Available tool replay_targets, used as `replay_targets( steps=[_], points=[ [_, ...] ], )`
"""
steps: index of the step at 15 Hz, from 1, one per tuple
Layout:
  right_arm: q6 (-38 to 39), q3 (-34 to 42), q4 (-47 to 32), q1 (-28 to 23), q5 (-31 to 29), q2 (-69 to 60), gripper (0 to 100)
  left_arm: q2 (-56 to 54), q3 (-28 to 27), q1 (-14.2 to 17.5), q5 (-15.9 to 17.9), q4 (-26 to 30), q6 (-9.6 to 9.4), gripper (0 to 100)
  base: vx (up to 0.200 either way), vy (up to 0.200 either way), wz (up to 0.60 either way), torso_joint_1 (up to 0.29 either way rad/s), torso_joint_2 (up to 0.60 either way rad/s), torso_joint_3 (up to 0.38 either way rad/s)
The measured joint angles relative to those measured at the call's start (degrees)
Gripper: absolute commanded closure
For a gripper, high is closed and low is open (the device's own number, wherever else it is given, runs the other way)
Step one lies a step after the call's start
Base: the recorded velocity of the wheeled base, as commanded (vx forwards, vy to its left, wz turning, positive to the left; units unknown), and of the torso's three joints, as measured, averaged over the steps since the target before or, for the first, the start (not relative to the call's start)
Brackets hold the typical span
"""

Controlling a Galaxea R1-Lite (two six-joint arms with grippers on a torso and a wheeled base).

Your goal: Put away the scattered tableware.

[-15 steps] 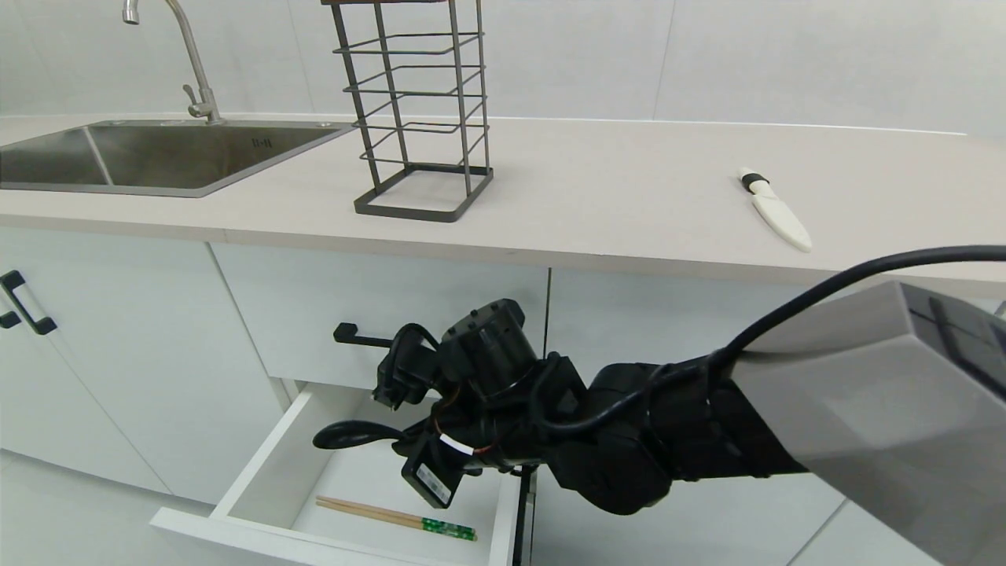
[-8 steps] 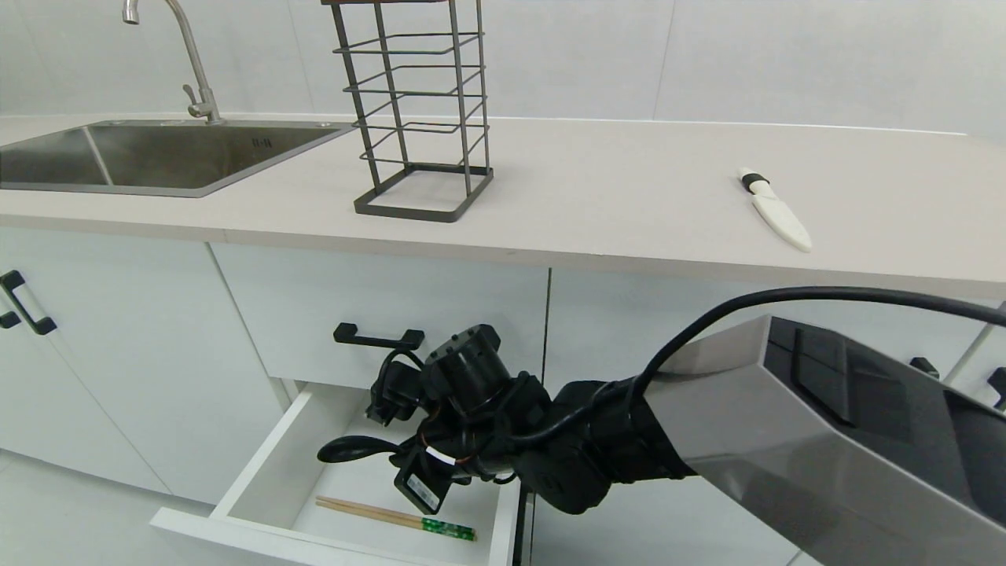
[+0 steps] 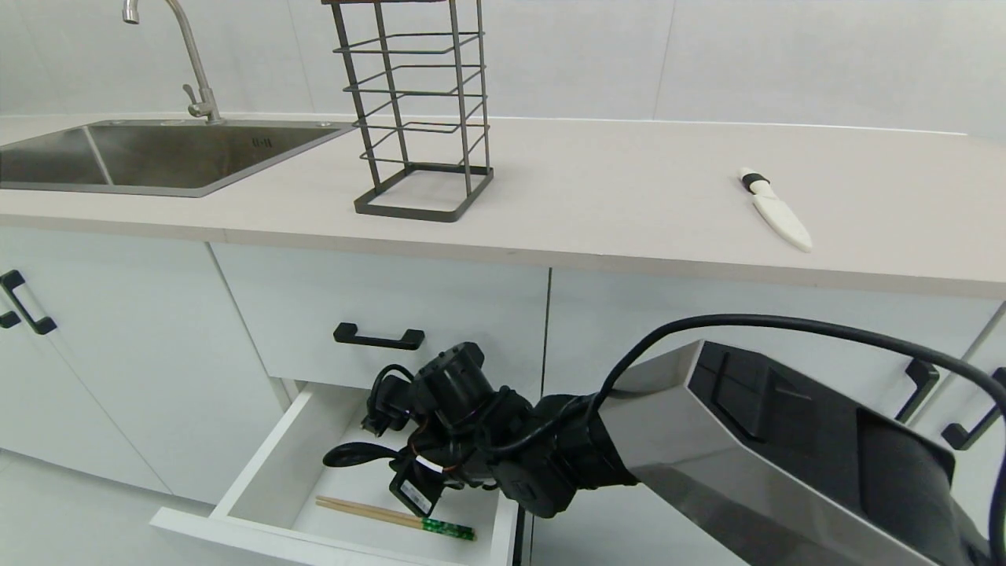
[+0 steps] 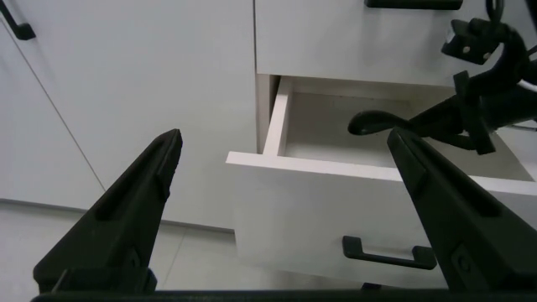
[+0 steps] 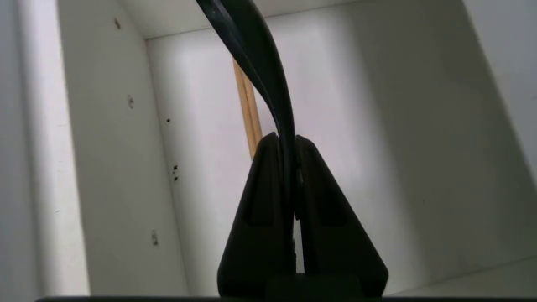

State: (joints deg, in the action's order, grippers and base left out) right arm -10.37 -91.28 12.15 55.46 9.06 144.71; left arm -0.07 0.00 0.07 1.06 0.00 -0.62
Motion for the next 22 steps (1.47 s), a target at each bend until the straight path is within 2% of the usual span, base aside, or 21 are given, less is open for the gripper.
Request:
replay_targets(
  steps=[7, 22],
  points=[
    [0.0, -5.7, -1.4, -0.2, -0.8, 5.4, 100, 0.0, 0.0, 0.0, 0.0, 0.0, 0.0, 0, 0.0, 0.0, 0.0, 0.0, 0.0, 0.0],
    [-2.1, -9.4, -1.6, -0.4, -0.8, 11.5, 100, 0.0, 0.0, 0.0, 0.0, 0.0, 0.02, 0, 0.0, 0.0, 0.0, 0.0, 0.0, 0.0]
  ],
)
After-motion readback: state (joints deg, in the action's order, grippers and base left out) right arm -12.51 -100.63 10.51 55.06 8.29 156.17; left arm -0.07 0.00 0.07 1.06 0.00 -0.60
